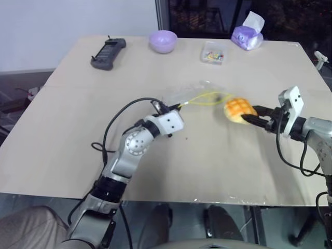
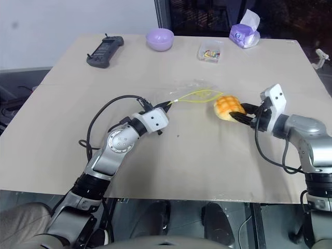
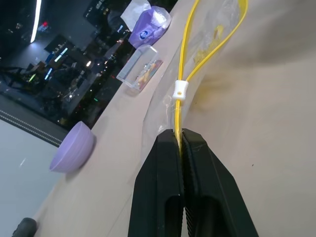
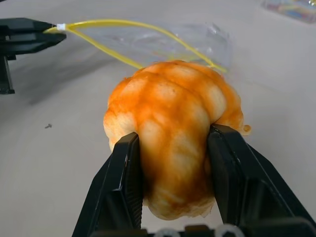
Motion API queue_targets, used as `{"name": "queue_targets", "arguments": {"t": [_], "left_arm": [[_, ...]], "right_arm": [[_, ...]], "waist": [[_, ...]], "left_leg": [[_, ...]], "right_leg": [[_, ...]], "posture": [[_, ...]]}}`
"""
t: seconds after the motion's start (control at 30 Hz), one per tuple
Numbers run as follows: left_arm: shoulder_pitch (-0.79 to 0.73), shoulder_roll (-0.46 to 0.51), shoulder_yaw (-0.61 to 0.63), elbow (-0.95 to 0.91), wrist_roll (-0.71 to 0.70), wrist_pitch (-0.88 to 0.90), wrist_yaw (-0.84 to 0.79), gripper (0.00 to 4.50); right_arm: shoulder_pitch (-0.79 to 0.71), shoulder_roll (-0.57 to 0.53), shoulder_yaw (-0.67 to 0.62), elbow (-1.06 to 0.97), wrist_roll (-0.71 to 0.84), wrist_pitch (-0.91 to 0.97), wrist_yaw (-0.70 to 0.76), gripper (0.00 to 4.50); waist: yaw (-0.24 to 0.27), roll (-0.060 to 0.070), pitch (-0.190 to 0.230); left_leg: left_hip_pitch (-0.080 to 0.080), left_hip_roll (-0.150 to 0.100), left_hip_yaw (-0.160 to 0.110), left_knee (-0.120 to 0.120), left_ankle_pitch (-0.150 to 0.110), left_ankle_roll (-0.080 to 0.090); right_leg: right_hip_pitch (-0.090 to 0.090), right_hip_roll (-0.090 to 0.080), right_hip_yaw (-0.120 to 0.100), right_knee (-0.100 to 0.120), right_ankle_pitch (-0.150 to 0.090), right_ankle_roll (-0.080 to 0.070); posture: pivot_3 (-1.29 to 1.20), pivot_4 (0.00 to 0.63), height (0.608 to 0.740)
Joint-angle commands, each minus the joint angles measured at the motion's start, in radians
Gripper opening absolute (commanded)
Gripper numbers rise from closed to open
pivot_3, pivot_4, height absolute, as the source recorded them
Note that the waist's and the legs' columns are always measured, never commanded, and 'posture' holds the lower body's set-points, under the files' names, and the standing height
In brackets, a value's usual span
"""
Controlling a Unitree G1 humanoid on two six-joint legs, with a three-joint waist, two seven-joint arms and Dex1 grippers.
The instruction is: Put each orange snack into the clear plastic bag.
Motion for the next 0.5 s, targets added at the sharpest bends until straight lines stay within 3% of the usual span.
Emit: {"name": "queue_targets", "arguments": {"t": [0.03, 0.2, 0.5], "left_arm": [[-0.012, -0.005, 0.002, -0.013, 0.0, -0.013, 0.012, 0.0], [-0.016, -0.007, 0.0, -0.009, 0.0, -0.016, 0.012, 0.0], [-0.02, -0.009, -0.002, -0.007, 0.002, -0.017, 0.013, 0.0]], "right_arm": [[-0.011, -0.02, -0.058, -0.063, 0.038, 0.021, -0.008, 1.72], [-0.008, -0.011, -0.051, -0.073, 0.041, 0.021, -0.017, 0.07], [-0.046, 0.025, 0.002, -0.121, 0.061, 0.066, -0.036, 0.02]], "waist": [[0.0, 0.0, 0.0], [-0.001, 0.0, 0.0], [-0.005, 0.0, 0.0]], "left_leg": [[0.0, 0.0, 0.0, 0.0, 0.0, 0.0], [0.0, 0.0, 0.0, 0.0, 0.0, 0.0], [0.0, 0.0, 0.0, 0.0, 0.0, 0.0]], "right_leg": [[0.0, 0.0, 0.0, 0.0, 0.0, 0.0], [0.0, 0.0, 0.0, 0.0, 0.0, 0.0], [0.0, 0.0, 0.0, 0.0, 0.0, 0.0]], "posture": [[0.0, 0.15, 0.74], [0.0, 0.15, 0.74], [0.0, 0.15, 0.74]]}}
